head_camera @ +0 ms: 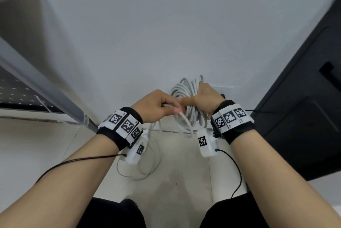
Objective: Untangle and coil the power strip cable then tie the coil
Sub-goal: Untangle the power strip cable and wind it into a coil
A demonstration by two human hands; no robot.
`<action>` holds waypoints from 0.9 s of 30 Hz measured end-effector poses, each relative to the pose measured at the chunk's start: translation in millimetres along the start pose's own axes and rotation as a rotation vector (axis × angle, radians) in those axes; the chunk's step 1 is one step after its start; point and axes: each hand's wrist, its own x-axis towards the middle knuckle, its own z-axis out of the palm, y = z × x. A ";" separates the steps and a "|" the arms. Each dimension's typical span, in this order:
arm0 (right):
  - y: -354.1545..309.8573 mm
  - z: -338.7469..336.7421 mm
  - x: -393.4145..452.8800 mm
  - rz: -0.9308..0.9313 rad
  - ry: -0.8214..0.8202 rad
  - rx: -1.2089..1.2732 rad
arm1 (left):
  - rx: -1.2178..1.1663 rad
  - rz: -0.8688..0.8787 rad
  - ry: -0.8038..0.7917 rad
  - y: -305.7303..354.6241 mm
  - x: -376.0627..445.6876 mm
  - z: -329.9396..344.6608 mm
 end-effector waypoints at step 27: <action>0.8 11.8 2.2 -0.045 -0.131 0.130 | -0.242 0.006 0.422 -17.7 -1.7 -6.4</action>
